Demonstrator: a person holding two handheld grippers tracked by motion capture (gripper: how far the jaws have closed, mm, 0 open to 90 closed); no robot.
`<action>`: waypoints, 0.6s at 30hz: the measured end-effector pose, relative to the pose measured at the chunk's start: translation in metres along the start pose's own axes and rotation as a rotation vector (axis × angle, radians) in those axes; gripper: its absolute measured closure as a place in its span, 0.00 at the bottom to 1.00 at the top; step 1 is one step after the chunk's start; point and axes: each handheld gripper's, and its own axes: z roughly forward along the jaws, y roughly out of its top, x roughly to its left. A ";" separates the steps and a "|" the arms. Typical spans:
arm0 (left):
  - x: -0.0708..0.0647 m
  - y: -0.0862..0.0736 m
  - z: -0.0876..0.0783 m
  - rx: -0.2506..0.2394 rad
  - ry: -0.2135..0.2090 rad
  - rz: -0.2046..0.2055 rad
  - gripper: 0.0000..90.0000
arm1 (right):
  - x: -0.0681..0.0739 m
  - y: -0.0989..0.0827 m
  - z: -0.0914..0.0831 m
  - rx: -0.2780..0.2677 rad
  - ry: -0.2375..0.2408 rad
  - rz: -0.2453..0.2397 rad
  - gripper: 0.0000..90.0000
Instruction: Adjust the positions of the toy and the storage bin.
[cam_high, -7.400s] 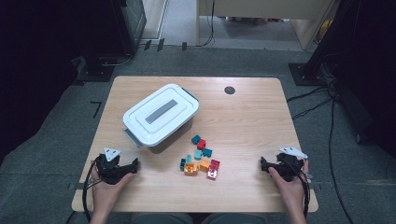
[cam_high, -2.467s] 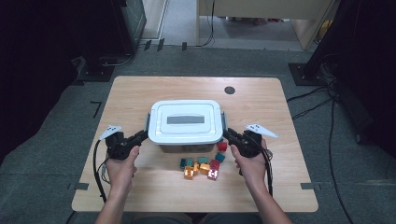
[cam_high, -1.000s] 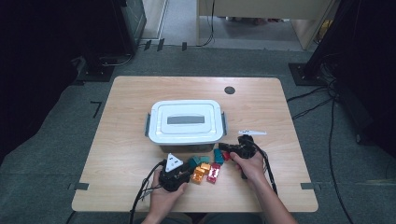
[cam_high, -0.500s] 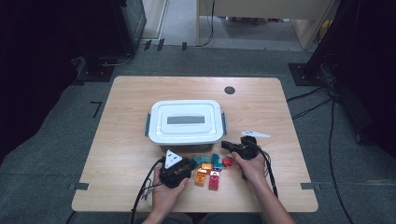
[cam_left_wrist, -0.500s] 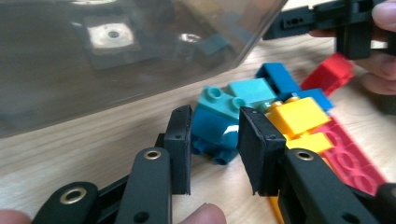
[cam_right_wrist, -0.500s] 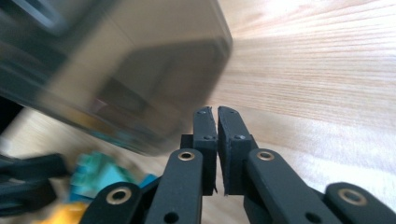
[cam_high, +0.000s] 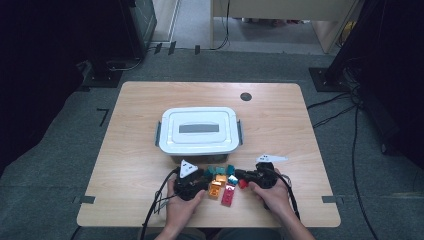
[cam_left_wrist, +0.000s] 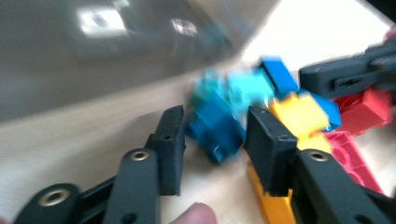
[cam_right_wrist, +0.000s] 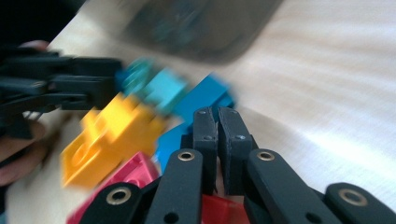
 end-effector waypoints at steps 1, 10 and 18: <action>-0.003 -0.001 0.000 0.006 -0.013 0.013 0.66 | 0.003 -0.003 -0.002 0.003 0.005 -0.008 0.96; -0.003 0.001 -0.010 -0.082 0.027 -0.001 0.63 | 0.003 0.002 -0.024 -0.142 -0.088 0.000 0.84; 0.019 0.000 -0.057 -0.246 0.112 0.016 0.64 | 0.019 0.028 -0.041 -0.312 -0.217 -0.050 0.76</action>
